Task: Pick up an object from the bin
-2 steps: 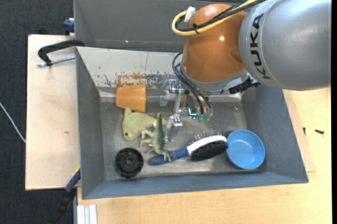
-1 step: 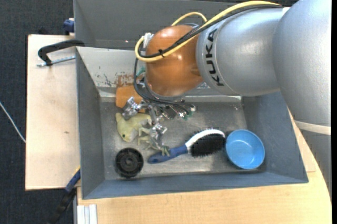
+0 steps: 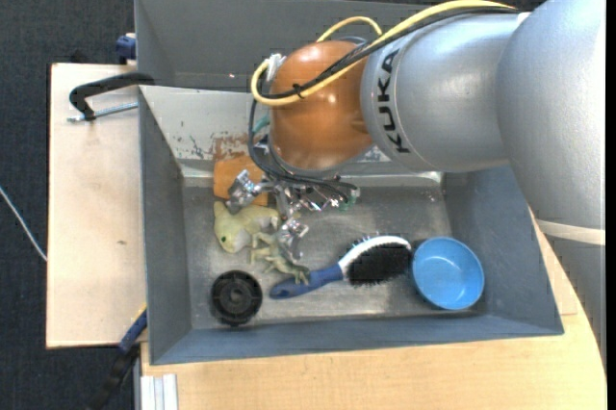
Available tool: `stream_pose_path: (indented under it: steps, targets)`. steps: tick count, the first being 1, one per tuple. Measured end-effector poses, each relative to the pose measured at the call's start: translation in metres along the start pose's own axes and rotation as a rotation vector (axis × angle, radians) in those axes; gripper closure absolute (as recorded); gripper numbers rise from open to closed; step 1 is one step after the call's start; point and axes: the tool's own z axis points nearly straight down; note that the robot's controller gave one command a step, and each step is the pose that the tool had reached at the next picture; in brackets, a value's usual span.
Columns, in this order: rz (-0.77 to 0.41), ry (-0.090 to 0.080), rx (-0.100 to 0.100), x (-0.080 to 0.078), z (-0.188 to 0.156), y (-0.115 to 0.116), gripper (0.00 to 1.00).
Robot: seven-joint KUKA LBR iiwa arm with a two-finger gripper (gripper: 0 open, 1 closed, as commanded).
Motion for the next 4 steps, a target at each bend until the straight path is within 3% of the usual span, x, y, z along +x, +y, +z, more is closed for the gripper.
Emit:
stream_pose_path:
  steps: [1, 2, 3, 4]
  targets:
    - [-0.136, 0.000, -0.001, -0.013, 0.005, 0.001, 0.00]
    - [-0.355, 0.004, -0.002, -0.034, 0.008, 0.002, 0.00]
    - [-0.669, -0.005, -0.003, -0.029, 0.018, 0.006, 0.00]
    - [-0.670, -0.007, -0.005, -0.030, 0.017, 0.008, 1.00]
